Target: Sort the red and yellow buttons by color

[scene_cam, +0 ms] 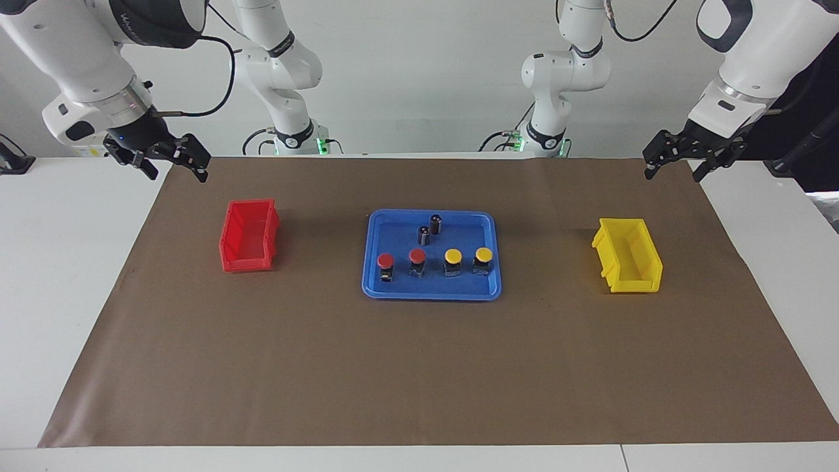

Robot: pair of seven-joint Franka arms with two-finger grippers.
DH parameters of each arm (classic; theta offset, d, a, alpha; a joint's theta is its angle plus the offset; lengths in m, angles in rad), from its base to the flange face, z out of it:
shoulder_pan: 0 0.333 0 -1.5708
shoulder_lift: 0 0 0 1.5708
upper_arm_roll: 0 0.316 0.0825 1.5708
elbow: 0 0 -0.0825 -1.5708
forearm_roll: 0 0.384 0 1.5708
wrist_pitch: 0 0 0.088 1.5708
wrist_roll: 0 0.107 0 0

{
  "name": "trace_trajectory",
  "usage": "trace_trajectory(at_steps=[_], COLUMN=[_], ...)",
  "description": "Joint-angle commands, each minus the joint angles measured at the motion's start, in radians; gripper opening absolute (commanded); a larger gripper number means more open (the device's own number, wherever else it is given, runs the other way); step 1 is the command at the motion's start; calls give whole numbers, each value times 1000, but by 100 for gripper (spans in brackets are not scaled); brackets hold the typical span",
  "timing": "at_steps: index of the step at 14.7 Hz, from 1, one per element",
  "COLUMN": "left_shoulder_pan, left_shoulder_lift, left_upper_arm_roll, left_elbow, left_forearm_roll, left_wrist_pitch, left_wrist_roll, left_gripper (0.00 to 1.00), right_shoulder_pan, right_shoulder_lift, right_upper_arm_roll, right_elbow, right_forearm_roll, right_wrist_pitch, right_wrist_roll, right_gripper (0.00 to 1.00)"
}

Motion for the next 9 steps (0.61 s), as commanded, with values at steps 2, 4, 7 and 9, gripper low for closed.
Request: trace_trajectory(at_steps=[2,4,7,9], left_shoulder_pan=[-1,1,-4,-5], left_shoulder_lift=[-31,-32,-37,-37], left_upper_arm_roll=[0,0,0,0], left_elbow=[-41,-47,-57,-55], left_forearm_roll=[11,9,9,9], left_wrist_pitch=[20,25,27,36], left_wrist_roll=[13,14,11,10], left_gripper=[100,100,100,100], right_shoulder_pan=[-2,-4,-4,-4], right_shoulder_lift=[-8,-9,-9,-11], right_upper_arm_roll=[2,2,2,2], right_elbow=[-10,-12,-15,-16], right_forearm_roll=[4,4,4,4], right_wrist_pitch=[13,10,10,10], right_wrist_roll=[-20,-23,-27,-23], right_gripper=[100,100,100,100])
